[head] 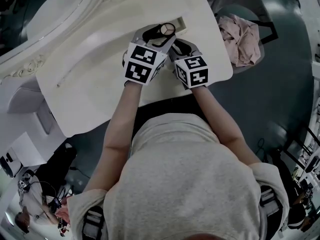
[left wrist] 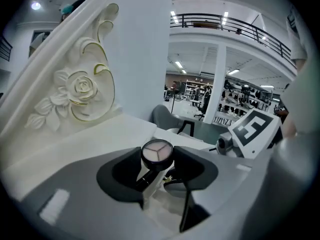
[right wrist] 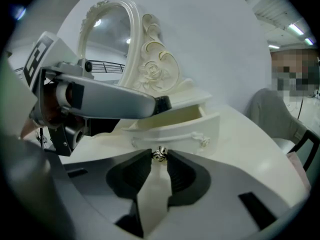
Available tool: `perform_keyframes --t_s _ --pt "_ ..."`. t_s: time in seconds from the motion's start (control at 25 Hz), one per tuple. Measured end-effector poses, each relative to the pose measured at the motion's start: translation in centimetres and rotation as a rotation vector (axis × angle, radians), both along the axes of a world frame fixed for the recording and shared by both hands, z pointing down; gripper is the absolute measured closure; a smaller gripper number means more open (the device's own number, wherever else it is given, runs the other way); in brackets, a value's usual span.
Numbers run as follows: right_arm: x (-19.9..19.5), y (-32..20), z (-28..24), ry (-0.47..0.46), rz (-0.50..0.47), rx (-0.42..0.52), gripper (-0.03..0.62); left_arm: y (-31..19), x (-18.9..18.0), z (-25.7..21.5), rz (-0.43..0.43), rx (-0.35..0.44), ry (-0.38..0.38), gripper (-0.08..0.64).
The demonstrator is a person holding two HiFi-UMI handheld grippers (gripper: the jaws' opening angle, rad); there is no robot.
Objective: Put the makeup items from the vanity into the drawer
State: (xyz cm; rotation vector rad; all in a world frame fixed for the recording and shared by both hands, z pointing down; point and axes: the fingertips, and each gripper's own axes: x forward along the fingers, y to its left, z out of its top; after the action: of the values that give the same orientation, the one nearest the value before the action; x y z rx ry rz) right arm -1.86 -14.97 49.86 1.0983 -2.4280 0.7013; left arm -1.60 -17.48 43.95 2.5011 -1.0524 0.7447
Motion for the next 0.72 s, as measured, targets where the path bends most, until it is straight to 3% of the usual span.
perform_keyframes --t_s 0.28,0.72 --pt "0.1 0.0 -0.1 -0.005 -0.003 0.003 0.488 0.1 1.4 1.3 0.030 -0.081 0.007 0.347" --pt "0.1 0.0 -0.1 -0.008 0.001 0.000 0.488 -0.7 1.6 2.1 0.007 -0.079 -0.038 0.347"
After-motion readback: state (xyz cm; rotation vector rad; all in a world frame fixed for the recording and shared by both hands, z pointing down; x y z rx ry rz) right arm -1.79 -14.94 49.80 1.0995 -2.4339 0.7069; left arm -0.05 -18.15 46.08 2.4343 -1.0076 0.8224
